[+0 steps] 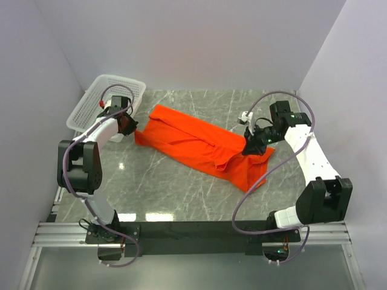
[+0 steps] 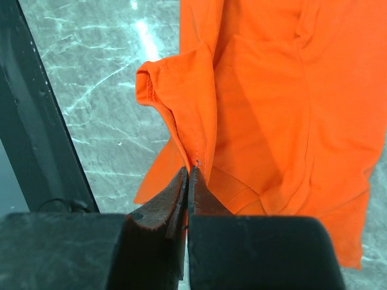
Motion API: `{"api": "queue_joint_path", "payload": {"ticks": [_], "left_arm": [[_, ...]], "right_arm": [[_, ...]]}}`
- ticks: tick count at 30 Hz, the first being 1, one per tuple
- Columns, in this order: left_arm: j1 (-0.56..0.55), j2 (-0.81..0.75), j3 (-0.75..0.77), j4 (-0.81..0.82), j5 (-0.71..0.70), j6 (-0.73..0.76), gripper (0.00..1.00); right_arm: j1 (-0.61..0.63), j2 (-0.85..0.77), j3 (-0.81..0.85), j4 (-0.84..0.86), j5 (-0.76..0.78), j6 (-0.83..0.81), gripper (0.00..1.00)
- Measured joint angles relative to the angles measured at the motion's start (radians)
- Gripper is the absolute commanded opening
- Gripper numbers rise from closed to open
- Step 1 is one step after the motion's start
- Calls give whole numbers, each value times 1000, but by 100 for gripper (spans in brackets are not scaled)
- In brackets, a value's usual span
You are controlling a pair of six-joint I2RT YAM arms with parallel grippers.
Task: Fold and stack the t-shirts
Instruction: Fold the tshirt
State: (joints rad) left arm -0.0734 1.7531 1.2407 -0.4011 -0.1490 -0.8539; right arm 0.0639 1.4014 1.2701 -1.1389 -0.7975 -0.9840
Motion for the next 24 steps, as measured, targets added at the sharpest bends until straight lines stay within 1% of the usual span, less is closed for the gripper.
{"api": "queue_joint_path", "payload": {"ticks": [11,19,24], "left_arm": [[-29,98,106,-46,-59,35,1],[-84,199,240,-82,-98,96,1],[-102,231,285,-95,-112,133,1]], "right_arm": [[-97,113,77,3,3,61,0],[-110,215,117,2,-6,100,0],[-137,262,142,-6,-24,105,0]]}}
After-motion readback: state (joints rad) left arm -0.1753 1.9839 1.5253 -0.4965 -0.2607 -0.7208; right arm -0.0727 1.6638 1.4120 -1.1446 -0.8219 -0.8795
